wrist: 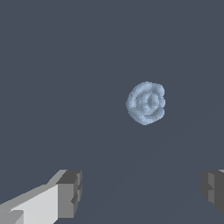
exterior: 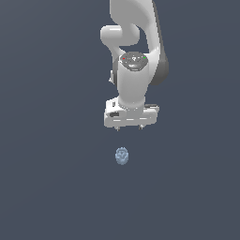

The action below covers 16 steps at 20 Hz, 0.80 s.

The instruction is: Pick up the object and move it to a goal position.

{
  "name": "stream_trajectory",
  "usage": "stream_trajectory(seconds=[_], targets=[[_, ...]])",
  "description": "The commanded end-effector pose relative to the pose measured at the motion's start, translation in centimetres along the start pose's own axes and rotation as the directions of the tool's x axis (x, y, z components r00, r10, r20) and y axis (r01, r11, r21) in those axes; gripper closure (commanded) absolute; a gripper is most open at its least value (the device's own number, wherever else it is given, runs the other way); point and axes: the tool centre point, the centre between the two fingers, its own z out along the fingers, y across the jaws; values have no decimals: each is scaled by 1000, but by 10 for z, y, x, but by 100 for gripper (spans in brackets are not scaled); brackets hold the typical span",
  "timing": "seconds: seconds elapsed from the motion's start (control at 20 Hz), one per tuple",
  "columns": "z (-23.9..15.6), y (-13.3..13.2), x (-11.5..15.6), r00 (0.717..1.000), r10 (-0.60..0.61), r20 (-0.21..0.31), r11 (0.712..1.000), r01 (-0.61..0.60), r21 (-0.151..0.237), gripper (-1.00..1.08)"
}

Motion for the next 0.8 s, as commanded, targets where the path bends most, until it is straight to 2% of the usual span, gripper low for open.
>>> stream_trajectory(seconds=[0.0, 0.4, 0.75], targets=[[3, 2, 3, 999, 33, 1, 999, -33, 0, -92], [17, 10, 18, 979, 206, 8, 979, -206, -1, -92], [36, 20, 35, 917, 399, 12, 917, -399, -8, -92]])
